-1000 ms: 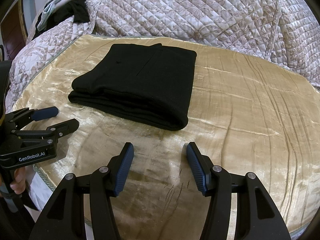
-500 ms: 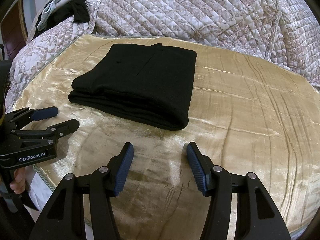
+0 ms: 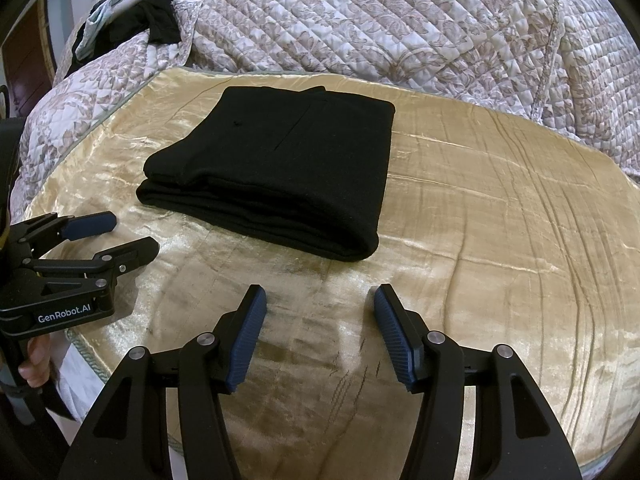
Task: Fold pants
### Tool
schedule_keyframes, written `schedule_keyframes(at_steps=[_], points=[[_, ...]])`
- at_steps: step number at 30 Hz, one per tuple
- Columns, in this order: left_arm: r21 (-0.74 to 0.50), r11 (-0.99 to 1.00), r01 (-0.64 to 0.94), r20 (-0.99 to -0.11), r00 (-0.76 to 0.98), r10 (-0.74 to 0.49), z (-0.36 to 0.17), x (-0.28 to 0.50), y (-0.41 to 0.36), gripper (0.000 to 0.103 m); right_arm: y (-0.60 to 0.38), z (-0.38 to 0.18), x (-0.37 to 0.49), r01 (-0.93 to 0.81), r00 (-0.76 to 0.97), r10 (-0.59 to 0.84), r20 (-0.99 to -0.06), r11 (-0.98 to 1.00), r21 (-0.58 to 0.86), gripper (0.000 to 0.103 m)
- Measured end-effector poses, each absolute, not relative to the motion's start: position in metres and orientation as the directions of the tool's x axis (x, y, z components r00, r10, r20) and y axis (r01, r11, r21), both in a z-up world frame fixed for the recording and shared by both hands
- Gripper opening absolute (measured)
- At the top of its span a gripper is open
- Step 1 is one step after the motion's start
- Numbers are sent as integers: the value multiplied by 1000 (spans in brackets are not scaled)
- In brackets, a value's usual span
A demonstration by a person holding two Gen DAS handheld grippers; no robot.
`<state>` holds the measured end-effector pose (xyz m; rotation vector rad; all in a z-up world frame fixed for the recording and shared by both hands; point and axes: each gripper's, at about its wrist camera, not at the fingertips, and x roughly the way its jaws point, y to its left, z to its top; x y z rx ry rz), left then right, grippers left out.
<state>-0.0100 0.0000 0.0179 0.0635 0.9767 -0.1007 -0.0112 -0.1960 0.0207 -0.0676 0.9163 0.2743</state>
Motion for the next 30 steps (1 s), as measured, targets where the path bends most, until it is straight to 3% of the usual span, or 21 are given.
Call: schedule_keyframes(at_steps=[30], points=[[10, 993, 114, -830, 554, -55, 18, -9, 0, 74, -196, 21, -12, -269, 577, 202, -791, 962, 49, 58]])
